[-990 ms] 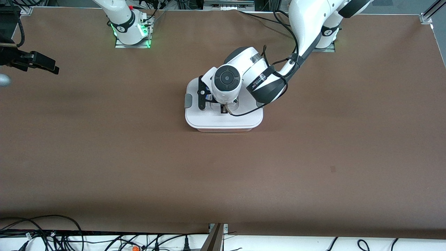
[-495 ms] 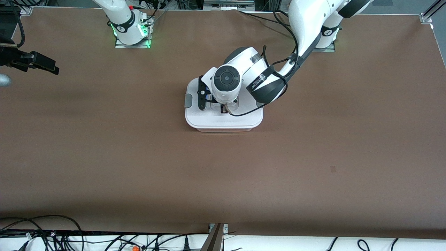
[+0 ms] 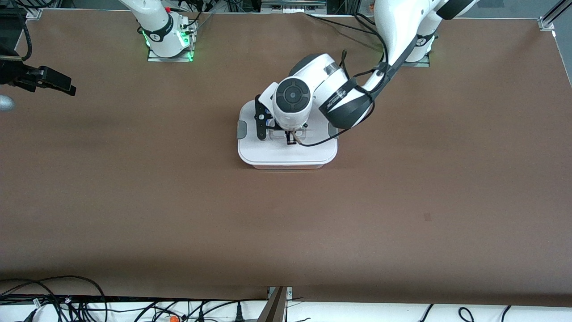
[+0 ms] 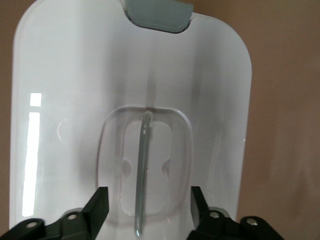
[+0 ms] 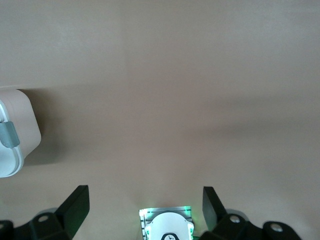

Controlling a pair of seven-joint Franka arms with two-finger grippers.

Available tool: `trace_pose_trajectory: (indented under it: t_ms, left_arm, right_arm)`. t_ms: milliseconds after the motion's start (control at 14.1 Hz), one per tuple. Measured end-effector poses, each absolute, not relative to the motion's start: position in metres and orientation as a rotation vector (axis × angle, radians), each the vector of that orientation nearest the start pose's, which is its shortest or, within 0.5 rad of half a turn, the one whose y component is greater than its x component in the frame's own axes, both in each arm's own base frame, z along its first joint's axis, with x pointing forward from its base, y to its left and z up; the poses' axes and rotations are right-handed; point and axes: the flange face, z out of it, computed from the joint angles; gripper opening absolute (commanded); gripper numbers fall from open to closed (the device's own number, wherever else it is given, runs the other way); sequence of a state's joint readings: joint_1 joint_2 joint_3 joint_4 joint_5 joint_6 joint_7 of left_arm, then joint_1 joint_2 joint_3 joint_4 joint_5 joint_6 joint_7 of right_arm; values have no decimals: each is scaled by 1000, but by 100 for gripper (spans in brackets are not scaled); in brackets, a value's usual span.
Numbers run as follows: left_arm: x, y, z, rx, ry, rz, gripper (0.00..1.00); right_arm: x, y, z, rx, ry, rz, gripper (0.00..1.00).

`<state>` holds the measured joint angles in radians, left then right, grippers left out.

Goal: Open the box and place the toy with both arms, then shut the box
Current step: 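Release the lid handle and raise the left gripper away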

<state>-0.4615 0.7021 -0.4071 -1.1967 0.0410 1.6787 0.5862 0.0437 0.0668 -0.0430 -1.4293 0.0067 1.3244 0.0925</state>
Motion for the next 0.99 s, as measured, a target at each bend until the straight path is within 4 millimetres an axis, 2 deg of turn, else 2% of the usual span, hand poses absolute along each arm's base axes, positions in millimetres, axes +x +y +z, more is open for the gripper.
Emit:
trace_pose_trajectory:
  t_ms: [283,354,495,707,848,990]
  left_arm:
    - [511,-456,468,-2796,1591,415,100]
    - [510,-442,486,-2835,1457,431,100]
    - [520,-403,517,-2864,1223,406,100]
    - [537,-326,564,-2885,964,394,100]
    - [554,-258,592,-2934,788,384,100]
    - [574,-189,599,-2986,598,336,100]
  right_arm:
    - [549,2,633,-3131,142,270,100]
    - [549,3,633,-3131,141,270,100]
    - [549,3,633,-3131,139,270,100]
    - [549,4,633,-3131,137,269,100]
    - [549,4,633,-3131,137,269,100]
    - [549,4,633,-3131,136,269,100]
